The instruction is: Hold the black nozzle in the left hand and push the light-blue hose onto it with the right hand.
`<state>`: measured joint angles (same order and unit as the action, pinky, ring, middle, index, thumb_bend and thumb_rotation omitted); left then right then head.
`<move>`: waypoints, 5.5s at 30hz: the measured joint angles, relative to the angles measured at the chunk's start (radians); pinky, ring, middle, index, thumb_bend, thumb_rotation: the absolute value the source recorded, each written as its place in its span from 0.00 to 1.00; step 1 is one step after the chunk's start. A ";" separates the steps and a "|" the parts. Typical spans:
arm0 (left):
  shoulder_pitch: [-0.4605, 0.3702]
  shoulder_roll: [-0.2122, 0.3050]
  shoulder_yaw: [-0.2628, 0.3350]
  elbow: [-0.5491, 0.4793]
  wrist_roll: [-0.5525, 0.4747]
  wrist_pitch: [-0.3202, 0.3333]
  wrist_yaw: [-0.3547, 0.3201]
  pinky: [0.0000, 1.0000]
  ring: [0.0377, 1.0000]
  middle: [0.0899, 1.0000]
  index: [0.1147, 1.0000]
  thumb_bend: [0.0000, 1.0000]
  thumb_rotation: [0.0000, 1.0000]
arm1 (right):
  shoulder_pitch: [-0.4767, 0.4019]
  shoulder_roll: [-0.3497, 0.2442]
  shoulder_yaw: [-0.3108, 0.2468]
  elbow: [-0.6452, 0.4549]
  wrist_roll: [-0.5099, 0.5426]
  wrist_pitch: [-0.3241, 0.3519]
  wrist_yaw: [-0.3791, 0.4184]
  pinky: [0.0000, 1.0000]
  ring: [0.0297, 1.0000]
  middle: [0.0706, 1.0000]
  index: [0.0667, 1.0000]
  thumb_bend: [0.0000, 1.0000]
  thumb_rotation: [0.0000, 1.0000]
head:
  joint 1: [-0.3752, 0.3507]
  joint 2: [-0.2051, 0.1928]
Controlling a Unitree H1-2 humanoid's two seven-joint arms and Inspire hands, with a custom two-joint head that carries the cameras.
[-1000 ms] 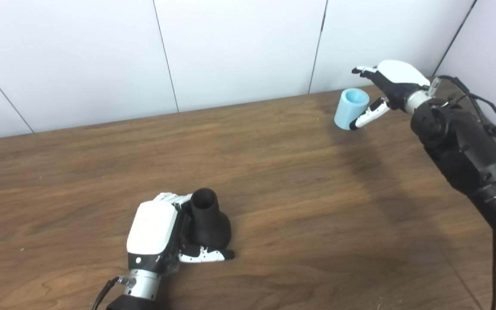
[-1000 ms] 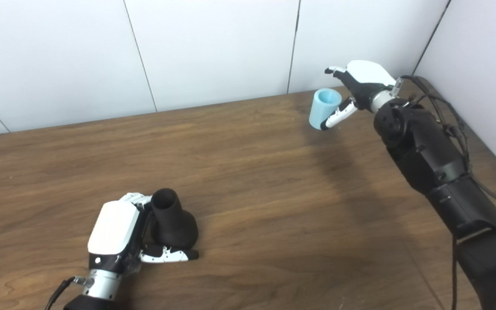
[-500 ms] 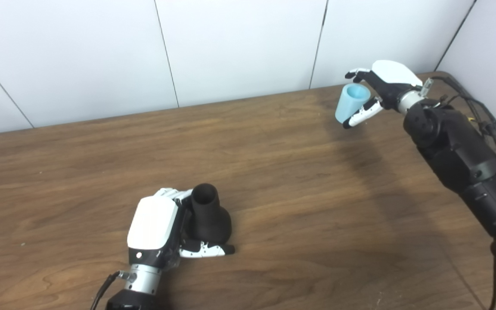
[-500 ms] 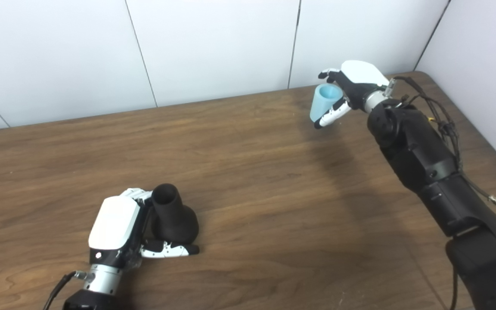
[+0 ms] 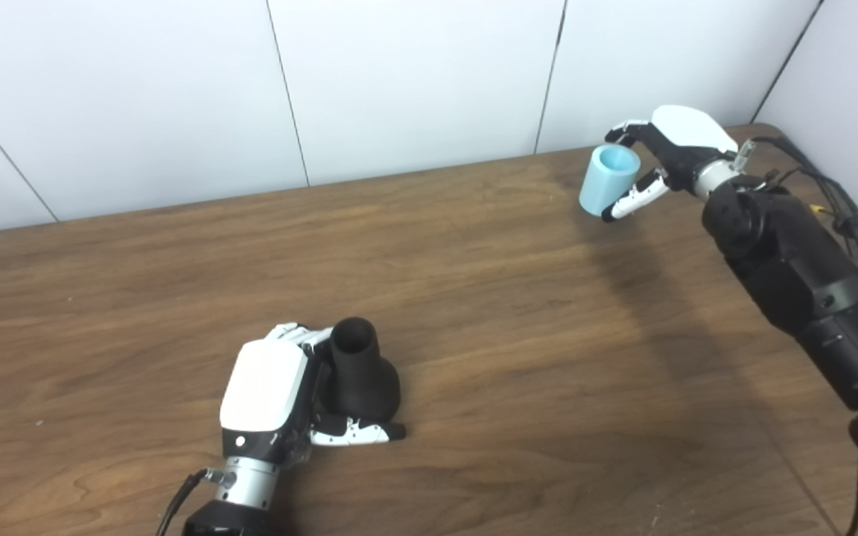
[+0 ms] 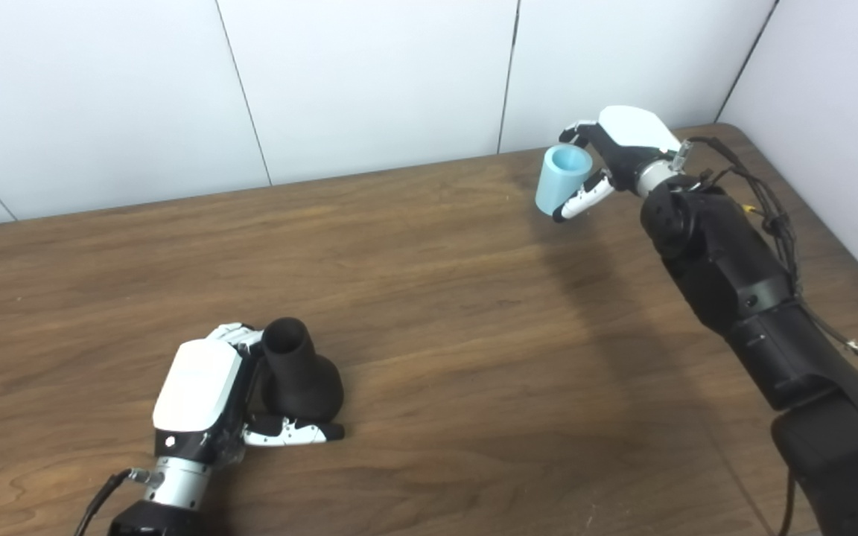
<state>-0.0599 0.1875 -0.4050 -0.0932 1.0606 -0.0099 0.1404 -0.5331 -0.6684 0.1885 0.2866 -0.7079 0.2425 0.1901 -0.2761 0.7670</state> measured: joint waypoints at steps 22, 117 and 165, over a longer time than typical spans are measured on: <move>0.001 0.001 0.000 -0.002 0.001 0.001 -0.003 0.75 0.59 0.43 0.42 0.53 0.00 | 0.001 0.007 0.003 -0.002 -0.002 -0.014 -0.011 0.79 0.83 0.74 0.76 0.93 0.29 | 0.003 0.006; 0.002 0.006 0.003 -0.027 0.008 0.014 -0.044 0.76 0.59 0.43 0.42 0.53 0.00 | 0.028 0.045 0.007 0.009 -0.021 -0.053 -0.073 0.63 0.63 0.45 0.47 0.53 0.01 | 0.000 0.031; 0.005 -0.042 -0.045 -0.034 0.070 0.095 -0.042 0.76 0.60 0.41 0.43 0.53 0.00 | 0.143 0.163 -0.033 -0.789 0.037 0.030 0.229 0.24 0.28 0.41 0.48 0.53 0.00 | 0.202 0.012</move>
<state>-0.0545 0.1451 -0.4503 -0.1269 1.1304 0.0846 0.0983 -0.3902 -0.5051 0.1551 -0.5024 -0.6710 0.2727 0.4188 -0.0737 0.7793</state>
